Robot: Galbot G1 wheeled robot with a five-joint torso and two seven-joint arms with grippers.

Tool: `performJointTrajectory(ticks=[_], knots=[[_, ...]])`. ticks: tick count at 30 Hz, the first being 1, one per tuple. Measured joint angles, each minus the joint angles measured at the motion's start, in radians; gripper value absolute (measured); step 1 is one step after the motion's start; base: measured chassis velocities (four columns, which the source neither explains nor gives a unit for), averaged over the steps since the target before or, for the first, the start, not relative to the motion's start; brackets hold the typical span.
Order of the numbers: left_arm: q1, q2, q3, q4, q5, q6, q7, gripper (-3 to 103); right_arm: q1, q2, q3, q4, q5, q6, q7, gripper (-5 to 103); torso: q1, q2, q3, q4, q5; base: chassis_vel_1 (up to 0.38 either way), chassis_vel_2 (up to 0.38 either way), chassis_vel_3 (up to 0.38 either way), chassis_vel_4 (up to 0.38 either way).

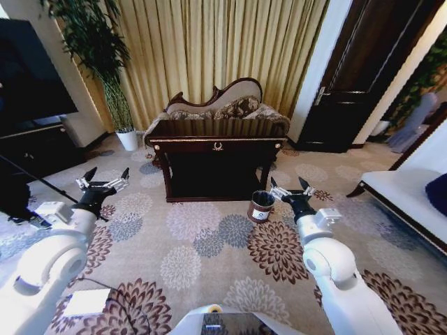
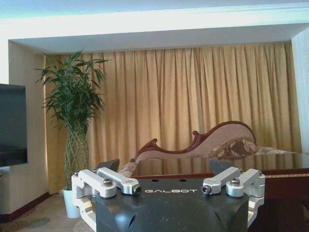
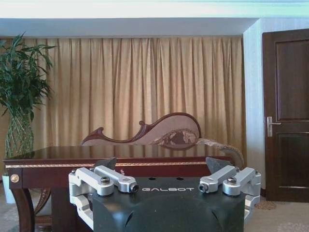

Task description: Move to the front of the table and place the trash on the table into the trash bin.

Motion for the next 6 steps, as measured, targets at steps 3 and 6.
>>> performJointTrajectory(ticks=[3,6], knots=[[0.003,-0.001,0.001,-0.005,0.006,0.000,-0.002,100,0.007,-0.005,0.001,0.001,0.001,-0.006,0.001,100,0.000,0.000,0.000,0.0001,-0.0001,0.000,0.000,0.000,0.000],[0.002,0.000,0.001,-0.009,0.005,0.002,-0.007,100,0.010,-0.008,0.001,0.001,0.001,-0.007,0.005,100,0.000,0.000,0.000,0.0001,-0.0002,0.000,0.000,0.000,0.000]])
